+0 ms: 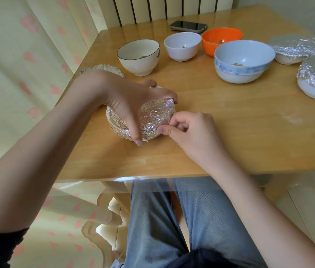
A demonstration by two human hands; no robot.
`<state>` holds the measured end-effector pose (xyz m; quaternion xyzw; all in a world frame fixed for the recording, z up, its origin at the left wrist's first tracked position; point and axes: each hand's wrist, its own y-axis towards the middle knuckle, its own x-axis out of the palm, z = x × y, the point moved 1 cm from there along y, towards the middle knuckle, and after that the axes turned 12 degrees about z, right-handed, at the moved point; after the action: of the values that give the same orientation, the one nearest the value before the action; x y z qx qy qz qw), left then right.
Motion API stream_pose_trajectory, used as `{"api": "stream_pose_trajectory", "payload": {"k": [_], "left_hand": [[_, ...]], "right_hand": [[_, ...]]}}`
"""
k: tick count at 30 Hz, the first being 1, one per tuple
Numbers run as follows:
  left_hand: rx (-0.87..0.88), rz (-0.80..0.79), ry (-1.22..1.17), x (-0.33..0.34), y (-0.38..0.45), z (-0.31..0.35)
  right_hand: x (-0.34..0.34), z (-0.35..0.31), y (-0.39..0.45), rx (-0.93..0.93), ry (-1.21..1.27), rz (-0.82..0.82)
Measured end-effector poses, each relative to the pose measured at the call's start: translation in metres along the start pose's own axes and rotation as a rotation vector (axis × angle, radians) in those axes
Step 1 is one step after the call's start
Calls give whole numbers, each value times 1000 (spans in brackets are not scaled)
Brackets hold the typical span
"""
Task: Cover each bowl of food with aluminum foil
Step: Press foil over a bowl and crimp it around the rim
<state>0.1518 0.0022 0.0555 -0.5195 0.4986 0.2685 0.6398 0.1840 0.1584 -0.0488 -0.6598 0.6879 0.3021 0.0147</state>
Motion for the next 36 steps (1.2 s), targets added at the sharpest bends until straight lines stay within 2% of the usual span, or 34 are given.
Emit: {"api": "stream_pose_trajectory", "payload": {"k": [2,4,9,13,17,21,25,26,29,32,36], "left_hand": [[2,11,-18,0,1,0],[-12,24,-37,1,0,0],[-133,42,-71,4,-3,-1],[-197,31,-97,5,-4,0],[-224,30,-98,5,-5,3],[-302,19,-101,5,-6,6],[-351,18,-72,6,-7,8],[-356,23,-59,6,-8,9],[-366,32,-42,5,-8,11],[-354,41,-36,6,-8,11],[-357,39,-49,6,-8,10]], "right_hand": [[1,-6,-8,-114,-230,4],[2,-10,-12,-171,-342,14],[-2,-2,-4,6,-171,-69],[-6,3,-1,42,-64,-163],[-1,5,3,81,-75,-43],[1,4,3,99,-51,-12],[-9,8,-26,196,112,210],[-10,4,-36,248,158,199],[0,-14,-56,377,372,-49],[8,-25,-52,443,516,-151],[16,-35,-56,521,519,-262]]}}
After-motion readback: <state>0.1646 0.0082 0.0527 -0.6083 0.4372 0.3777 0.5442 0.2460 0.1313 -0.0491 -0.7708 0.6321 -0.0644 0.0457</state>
